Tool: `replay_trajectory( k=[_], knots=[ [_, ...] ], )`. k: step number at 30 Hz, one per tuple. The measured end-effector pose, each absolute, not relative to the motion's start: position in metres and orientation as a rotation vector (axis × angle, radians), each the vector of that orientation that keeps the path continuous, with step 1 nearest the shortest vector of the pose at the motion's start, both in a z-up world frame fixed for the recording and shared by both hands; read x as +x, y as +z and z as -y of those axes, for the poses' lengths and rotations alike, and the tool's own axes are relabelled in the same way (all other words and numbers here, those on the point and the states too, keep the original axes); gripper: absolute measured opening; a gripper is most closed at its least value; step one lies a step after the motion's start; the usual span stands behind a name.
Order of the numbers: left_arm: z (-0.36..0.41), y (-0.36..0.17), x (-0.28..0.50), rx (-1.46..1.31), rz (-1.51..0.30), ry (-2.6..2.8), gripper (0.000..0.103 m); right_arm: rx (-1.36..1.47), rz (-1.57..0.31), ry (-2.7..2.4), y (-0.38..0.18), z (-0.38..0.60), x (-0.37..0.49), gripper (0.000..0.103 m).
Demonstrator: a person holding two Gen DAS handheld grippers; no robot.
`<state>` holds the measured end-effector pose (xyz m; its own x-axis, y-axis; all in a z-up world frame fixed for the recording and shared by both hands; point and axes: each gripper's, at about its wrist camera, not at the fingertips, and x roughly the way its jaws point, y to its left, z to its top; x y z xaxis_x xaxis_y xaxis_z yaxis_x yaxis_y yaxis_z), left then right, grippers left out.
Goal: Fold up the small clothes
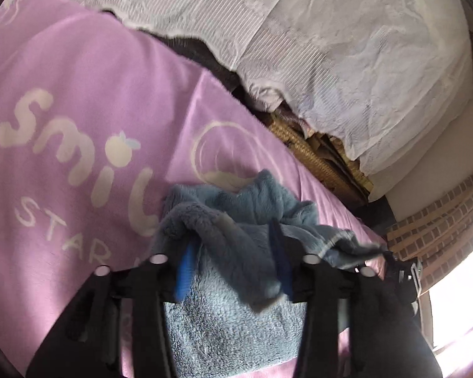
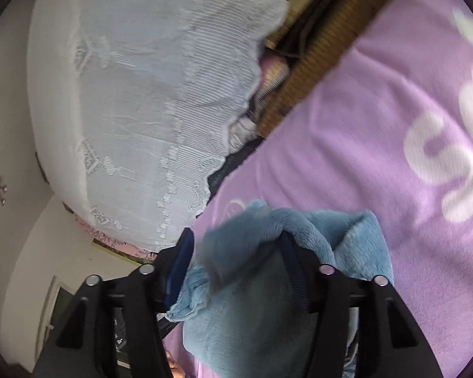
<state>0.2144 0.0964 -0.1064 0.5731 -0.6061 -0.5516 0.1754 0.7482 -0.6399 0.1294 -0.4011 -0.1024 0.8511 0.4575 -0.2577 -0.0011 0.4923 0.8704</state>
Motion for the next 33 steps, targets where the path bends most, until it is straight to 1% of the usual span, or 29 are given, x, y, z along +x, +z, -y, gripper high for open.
replay_trajectory(
  k=[3,4,5,6,7,10,11,12,14,18,20,21,22,23,25,27,30,31,32,33],
  knots=[
    [-0.098,-0.102,0.211,-0.539,-0.817,-0.441,0.061,0.986,-0.469,0.24,-0.093,0.407,0.122,0.066],
    [-0.097,-0.102,0.211,-0.523,-0.817,-0.417,0.061,0.968,-0.472,0.213,-0.091,0.408,0.12,0.065],
    [-0.096,-0.103,0.211,-0.507,-0.822,-0.402,0.061,0.956,-0.476,0.202,-0.091,0.407,0.119,0.062],
    [-0.095,-0.104,0.211,-0.503,-0.827,-0.404,0.061,0.944,-0.485,0.203,-0.091,0.405,0.119,0.048],
    [-0.092,-0.104,0.21,-0.499,-0.828,-0.432,0.061,0.93,-0.496,0.213,-0.091,0.401,0.121,0.037],
    [-0.071,-0.093,0.199,-0.393,-0.8,-0.483,0.061,0.818,-0.533,0.244,-0.082,0.375,0.126,0.027],
    [-0.062,-0.088,0.195,-0.345,-0.789,-0.488,0.063,0.77,-0.547,0.24,-0.079,0.366,0.127,0.027],
    [-0.05,-0.085,0.194,-0.3,-0.784,-0.49,0.067,0.715,-0.561,0.235,-0.076,0.355,0.129,0.027],
    [-0.03,-0.083,0.199,-0.239,-0.806,-0.462,0.071,0.64,-0.59,0.246,-0.072,0.334,0.135,0.027],
    [0.0,-0.093,0.235,-0.153,-0.898,-0.341,0.071,0.569,-0.702,0.247,-0.075,0.296,0.169,0.029],
    [-0.002,-0.107,0.26,-0.181,-0.963,-0.284,0.071,0.552,-0.753,0.218,-0.082,0.287,0.195,0.035],
    [-0.006,-0.116,0.271,-0.21,-0.997,-0.266,0.071,0.579,-0.769,0.197,-0.089,0.289,0.205,0.042],
    [-0.015,-0.131,0.283,-0.265,-1.036,-0.259,0.071,0.62,-0.786,0.163,-0.1,0.296,0.215,0.042],
    [-0.02,-0.137,0.285,-0.283,-1.037,-0.27,0.072,0.672,-0.803,0.138,-0.118,0.306,0.224,0.037],
    [-0.025,-0.142,0.284,-0.269,-0.994,-0.302,0.072,0.75,-0.79,0.149,-0.145,0.323,0.227,0.003],
    [-0.025,-0.143,0.285,-0.266,-0.993,-0.306,0.073,0.791,-0.77,0.164,-0.147,0.33,0.221,0.004],
    [-0.026,-0.135,0.275,-0.267,-0.989,-0.276,0.073,0.751,-0.749,0.157,-0.142,0.323,0.215,0.005],
    [-0.024,-0.129,0.27,-0.262,-0.97,-0.274,0.073,0.737,-0.729,0.154,-0.137,0.321,0.21,0.009],
    [-0.021,-0.121,0.261,-0.254,-0.941,-0.282,0.075,0.707,-0.704,0.159,-0.128,0.315,0.203,0.009],
    [-0.017,-0.111,0.254,-0.247,-0.912,-0.303,0.081,0.676,-0.688,0.179,-0.118,0.309,0.202,0.009]
  ],
)
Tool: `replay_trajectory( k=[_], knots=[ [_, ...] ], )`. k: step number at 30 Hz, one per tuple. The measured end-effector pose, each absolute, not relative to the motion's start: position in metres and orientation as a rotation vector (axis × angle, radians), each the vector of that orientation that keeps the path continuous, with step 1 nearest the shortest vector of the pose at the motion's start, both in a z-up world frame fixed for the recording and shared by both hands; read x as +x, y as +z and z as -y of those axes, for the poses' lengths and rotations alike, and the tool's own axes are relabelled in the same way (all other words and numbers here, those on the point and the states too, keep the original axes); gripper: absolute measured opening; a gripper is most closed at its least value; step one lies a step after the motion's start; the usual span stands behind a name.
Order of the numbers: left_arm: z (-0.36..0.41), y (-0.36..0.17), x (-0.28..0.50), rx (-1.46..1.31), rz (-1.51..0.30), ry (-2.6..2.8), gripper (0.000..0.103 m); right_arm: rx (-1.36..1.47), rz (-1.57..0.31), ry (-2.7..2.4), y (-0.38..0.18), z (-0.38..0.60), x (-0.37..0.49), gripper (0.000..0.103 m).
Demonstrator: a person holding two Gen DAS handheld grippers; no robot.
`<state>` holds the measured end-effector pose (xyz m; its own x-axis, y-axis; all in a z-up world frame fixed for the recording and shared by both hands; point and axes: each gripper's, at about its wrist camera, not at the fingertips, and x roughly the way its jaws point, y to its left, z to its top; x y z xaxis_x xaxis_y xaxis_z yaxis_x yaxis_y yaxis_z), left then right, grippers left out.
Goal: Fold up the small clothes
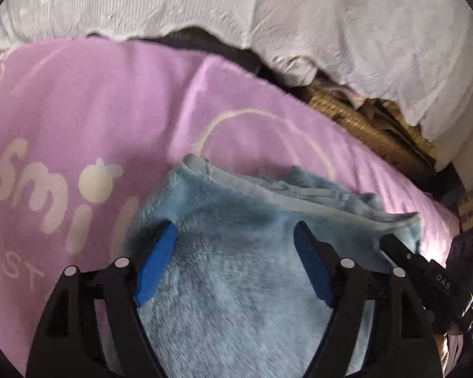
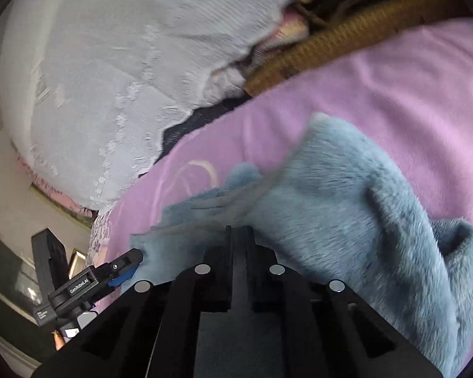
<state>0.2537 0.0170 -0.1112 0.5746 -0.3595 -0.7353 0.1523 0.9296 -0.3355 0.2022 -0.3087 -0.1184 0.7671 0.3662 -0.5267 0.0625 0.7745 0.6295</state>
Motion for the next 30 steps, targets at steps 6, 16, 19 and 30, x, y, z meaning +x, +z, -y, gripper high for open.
replay_trajectory(
  k=[6,16,19,30],
  knots=[
    [0.004,-0.129,0.266,-0.148,-0.968,-0.235,0.092,0.552,-0.715,0.232,-0.106,0.275,0.211,0.047],
    [-0.045,-0.105,0.237,-0.228,-0.913,-0.214,0.092,0.693,-0.633,0.211,-0.094,0.315,0.175,0.019],
    [-0.067,-0.107,0.234,-0.273,-0.937,-0.197,0.092,0.661,-0.623,0.211,-0.086,0.315,0.157,0.019],
    [-0.074,-0.118,0.236,-0.222,-1.015,-0.089,0.097,0.646,-0.672,0.074,-0.113,0.338,0.146,0.005]
  ],
)
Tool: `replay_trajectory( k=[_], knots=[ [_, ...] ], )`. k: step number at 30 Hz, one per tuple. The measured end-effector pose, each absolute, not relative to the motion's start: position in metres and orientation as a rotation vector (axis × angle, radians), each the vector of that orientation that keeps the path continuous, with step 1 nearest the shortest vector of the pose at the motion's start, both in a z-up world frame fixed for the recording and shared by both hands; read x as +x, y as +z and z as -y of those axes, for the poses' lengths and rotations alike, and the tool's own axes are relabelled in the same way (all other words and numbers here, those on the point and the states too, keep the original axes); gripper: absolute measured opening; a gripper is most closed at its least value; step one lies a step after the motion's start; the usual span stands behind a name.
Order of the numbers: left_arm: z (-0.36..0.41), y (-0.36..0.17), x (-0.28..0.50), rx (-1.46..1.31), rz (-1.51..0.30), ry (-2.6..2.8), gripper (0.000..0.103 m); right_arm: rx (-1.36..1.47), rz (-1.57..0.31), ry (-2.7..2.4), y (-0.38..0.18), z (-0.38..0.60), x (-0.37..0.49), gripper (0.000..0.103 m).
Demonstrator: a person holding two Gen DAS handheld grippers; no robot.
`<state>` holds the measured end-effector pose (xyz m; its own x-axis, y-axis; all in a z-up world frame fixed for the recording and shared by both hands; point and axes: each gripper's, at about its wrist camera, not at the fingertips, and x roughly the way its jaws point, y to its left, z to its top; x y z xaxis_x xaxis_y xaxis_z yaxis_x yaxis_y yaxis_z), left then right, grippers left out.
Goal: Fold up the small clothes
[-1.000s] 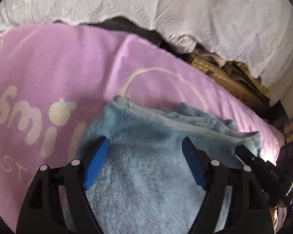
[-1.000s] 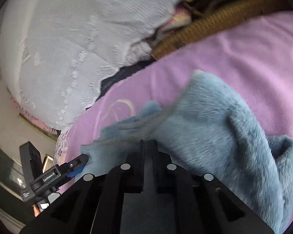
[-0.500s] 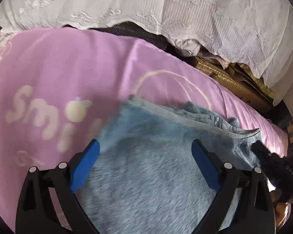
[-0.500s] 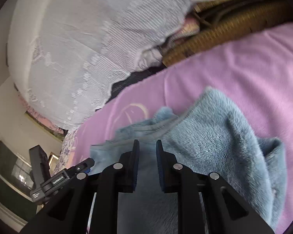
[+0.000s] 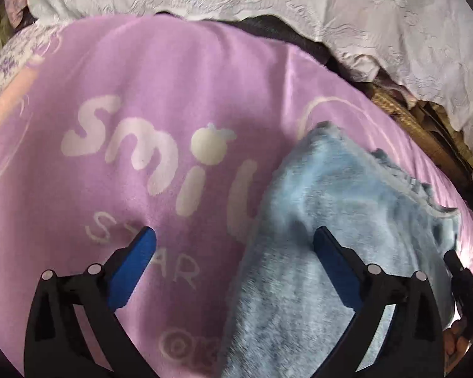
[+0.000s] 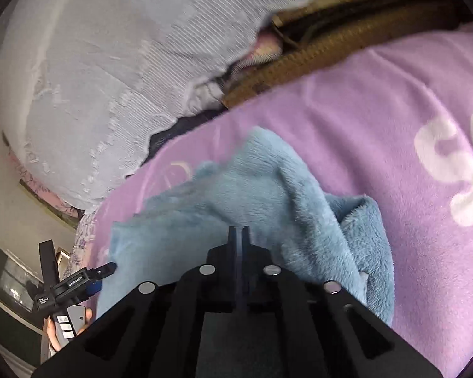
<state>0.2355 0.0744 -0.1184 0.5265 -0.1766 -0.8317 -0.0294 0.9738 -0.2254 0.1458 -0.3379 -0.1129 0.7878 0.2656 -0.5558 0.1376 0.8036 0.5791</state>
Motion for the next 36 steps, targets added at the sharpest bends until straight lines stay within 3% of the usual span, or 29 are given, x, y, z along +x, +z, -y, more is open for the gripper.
replay_trajectory(
  k=[5,7,9,12,16,20,25,31,36],
  knots=[
    [-0.066,-0.088,0.201,-0.165,-0.931,-0.12,0.097,0.598,-0.641,0.135,-0.089,0.318,0.121,0.007],
    [-0.061,-0.08,0.183,-0.141,-0.901,-0.141,0.097,0.565,-0.644,0.15,-0.084,0.305,0.111,0.028],
    [-0.052,-0.078,0.164,-0.108,-0.873,-0.156,0.097,0.523,-0.65,0.163,-0.084,0.292,0.099,0.037],
    [-0.038,-0.09,0.148,-0.069,-0.879,-0.171,0.097,0.463,-0.688,0.163,-0.091,0.275,0.086,0.037],
    [-0.029,-0.139,0.159,-0.043,-1.033,-0.129,0.099,0.463,-0.768,0.152,-0.129,0.274,0.086,0.034],
    [-0.047,-0.129,0.159,-0.159,-1.035,-0.156,0.099,0.441,-0.743,0.142,-0.121,0.271,0.078,0.036],
    [-0.043,-0.103,0.13,-0.099,-0.909,-0.126,0.098,0.362,-0.661,0.133,-0.1,0.252,0.057,0.06],
    [-0.027,-0.117,0.13,0.021,-0.892,-0.025,0.098,0.199,-0.608,0.116,-0.093,0.224,0.052,0.061],
    [-0.031,-0.117,0.128,0.013,-0.868,-0.014,0.099,0.247,-0.608,0.083,-0.089,0.23,0.064,0.062]
  ],
)
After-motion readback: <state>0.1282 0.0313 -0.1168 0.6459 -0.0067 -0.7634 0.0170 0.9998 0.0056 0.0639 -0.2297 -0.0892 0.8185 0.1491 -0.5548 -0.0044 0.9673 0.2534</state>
